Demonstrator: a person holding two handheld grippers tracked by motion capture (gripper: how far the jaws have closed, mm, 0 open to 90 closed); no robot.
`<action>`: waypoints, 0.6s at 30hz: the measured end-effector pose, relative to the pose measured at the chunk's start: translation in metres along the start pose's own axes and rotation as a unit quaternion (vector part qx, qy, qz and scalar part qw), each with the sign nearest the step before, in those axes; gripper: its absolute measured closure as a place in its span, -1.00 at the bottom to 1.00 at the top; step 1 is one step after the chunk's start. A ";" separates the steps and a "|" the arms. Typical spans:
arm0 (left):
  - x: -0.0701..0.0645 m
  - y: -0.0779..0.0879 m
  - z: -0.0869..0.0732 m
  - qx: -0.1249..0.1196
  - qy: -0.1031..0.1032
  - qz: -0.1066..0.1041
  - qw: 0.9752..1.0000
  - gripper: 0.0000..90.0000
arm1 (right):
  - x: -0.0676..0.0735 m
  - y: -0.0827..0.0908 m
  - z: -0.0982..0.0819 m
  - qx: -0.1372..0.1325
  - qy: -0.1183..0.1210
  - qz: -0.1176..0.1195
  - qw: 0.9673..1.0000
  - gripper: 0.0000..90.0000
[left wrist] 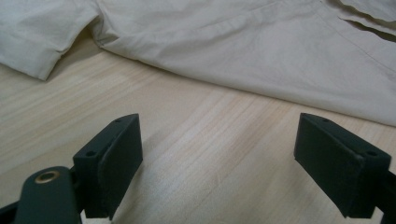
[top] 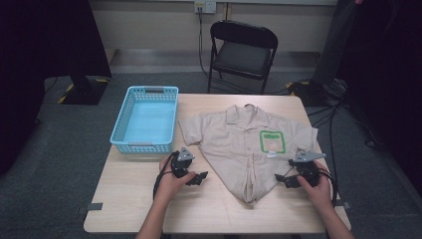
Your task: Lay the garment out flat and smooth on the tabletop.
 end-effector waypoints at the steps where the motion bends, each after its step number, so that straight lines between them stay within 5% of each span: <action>1: 0.000 0.000 -0.001 0.002 0.001 0.000 1.000 -0.66 | 0.000 0.000 0.000 0.000 0.000 0.000 1.000 -0.77; 5: 0.000 0.000 -0.003 0.008 -0.003 0.004 1.000 -0.66 | 0.000 0.000 0.000 0.000 0.000 0.000 1.000 -0.77; 12: -0.001 -0.001 -0.008 0.033 -0.048 0.018 0.998 -0.72 | 0.000 0.000 0.000 0.000 0.000 0.000 1.000 -0.77; 18: -0.003 -0.002 -0.008 0.034 -0.047 0.021 0.998 -0.77 | 0.000 0.000 0.000 0.000 0.001 0.001 1.000 -0.77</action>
Point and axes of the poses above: each handheld gripper's, and its own axes: y roughly backward along the jaws, z roughly out of its top, x roughly to its left, the point moved 10 cm from there along -y, roughly forward along the jaws, and after that the axes turned 2 degrees about -x, right-handed, at the moved point
